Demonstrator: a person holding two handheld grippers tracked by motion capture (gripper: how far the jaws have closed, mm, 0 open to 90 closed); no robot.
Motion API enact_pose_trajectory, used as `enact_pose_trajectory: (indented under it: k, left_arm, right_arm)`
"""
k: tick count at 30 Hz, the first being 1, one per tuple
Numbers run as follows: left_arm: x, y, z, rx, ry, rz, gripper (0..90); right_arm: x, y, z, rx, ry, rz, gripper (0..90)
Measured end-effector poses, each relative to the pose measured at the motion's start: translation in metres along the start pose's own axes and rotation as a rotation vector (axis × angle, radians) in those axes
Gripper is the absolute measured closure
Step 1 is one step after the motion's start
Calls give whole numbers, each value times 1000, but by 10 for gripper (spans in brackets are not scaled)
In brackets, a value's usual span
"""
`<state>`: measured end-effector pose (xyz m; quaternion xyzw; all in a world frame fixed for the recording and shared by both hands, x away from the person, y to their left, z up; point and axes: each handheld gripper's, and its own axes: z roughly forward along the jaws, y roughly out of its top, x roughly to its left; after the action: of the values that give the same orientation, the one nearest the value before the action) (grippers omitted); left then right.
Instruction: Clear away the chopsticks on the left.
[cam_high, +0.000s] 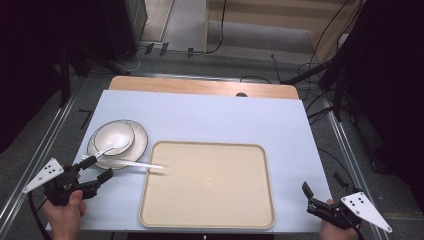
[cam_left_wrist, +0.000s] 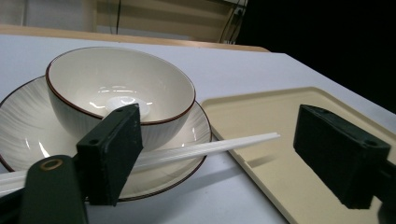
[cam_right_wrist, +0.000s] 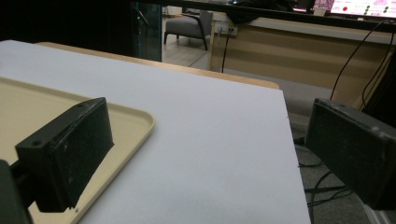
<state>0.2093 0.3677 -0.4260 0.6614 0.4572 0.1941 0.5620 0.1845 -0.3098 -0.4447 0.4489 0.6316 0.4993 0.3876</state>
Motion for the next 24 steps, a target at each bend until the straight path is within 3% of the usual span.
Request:
enact_pose_trajectory:
  k: [2,5,8,11,15,19,24]
  left_arm:
    - [-2,2,1,-4,7,-11,190]
    - [-7,4,4,14,36,-9,348]
    - [-15,6,9,56,69,2,621]
    - [-22,6,15,80,25,12,805]
    - [-35,6,27,170,8,66,900]
    - [-47,2,39,259,-13,112,900]
    - [-47,-2,49,301,17,107,900]
  right_arm:
    - [0,-1,1,-1,1,2,14]
    - [-1,-3,1,-3,20,18,14]
    - [-1,-4,0,-5,21,17,14]
    - [-1,-6,2,2,23,12,14]
    - [1,-6,4,13,20,8,14]
    - [6,-5,5,13,20,-19,14]
    - [12,-4,4,15,31,-30,14]
